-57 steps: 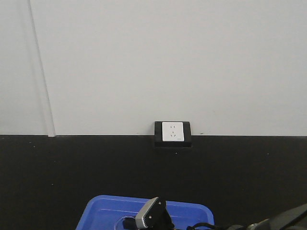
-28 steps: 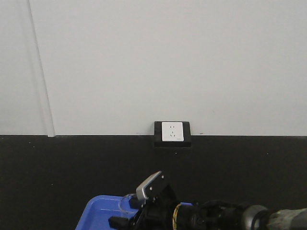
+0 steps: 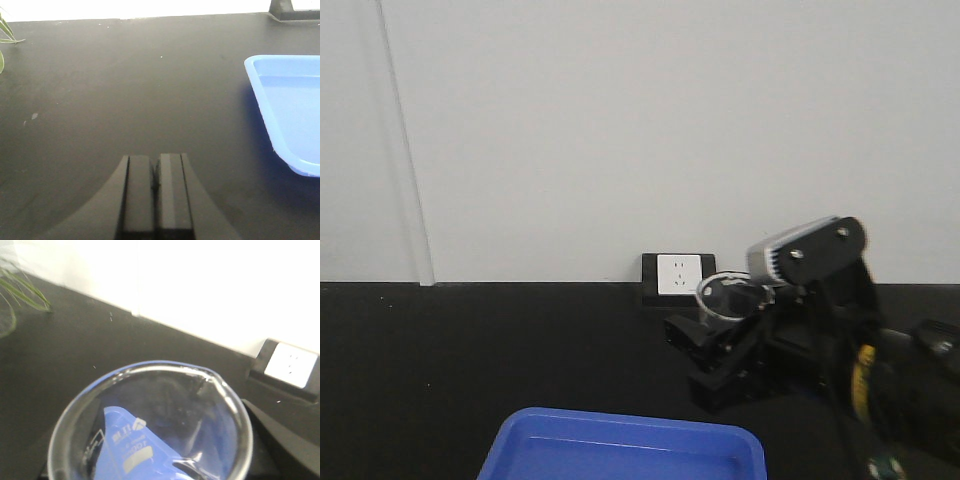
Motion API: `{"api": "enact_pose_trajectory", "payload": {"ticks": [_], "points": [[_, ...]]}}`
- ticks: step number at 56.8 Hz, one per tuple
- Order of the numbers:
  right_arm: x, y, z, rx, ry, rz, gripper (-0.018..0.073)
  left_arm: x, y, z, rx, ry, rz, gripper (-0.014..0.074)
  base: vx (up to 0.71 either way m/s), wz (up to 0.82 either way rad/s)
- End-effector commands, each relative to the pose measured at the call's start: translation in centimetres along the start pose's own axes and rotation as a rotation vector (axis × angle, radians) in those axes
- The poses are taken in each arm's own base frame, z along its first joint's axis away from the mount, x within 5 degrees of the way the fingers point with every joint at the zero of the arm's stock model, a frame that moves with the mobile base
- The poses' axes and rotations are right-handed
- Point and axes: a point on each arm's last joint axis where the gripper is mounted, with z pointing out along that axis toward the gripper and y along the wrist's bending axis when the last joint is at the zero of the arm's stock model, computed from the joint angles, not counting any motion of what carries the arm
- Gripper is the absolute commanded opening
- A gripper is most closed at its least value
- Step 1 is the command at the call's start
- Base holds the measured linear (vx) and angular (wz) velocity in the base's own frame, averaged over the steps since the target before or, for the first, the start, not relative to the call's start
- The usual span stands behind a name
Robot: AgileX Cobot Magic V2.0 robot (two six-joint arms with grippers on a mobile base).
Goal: Move beaker to silver tray on left bench
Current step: 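Lift the beaker out of the blue tray with the right gripper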
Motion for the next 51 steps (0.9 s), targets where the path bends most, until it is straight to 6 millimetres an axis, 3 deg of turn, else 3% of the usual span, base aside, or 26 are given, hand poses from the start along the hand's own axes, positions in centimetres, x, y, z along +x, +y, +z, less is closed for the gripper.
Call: {"api": "enact_pose_trajectory", "payload": {"ticks": [1, 12, 24, 33, 51], "points": [[-0.7, -0.1, -3.7, 0.057, -0.077, 0.006, -0.0007, 0.1, -0.1, 0.2, 0.007, -0.066, -0.001, 0.0001, 0.00, 0.00], [2.3, -0.2, -8.4, 0.158, -0.108, 0.008, -0.0007, 0.1, -0.1, 0.2, 0.007, -0.066, -0.001, 0.0001, 0.00, 0.00], [3.7, 0.1, -11.1, 0.172, -0.153, -0.024, -0.0006, 0.1, -0.1, 0.2, 0.007, -0.066, -0.001, 0.0001, 0.00, 0.00], [3.5, 0.3, -12.1, 0.175, -0.189, -0.033, -0.0006, 0.1, -0.1, 0.2, 0.007, -0.066, -0.001, 0.0001, 0.00, 0.00], [3.5, 0.3, -12.2, 0.176, -0.191, -0.041, -0.0006, 0.1, -0.1, 0.2, 0.007, -0.066, -0.001, 0.0001, 0.00, 0.00]]}}
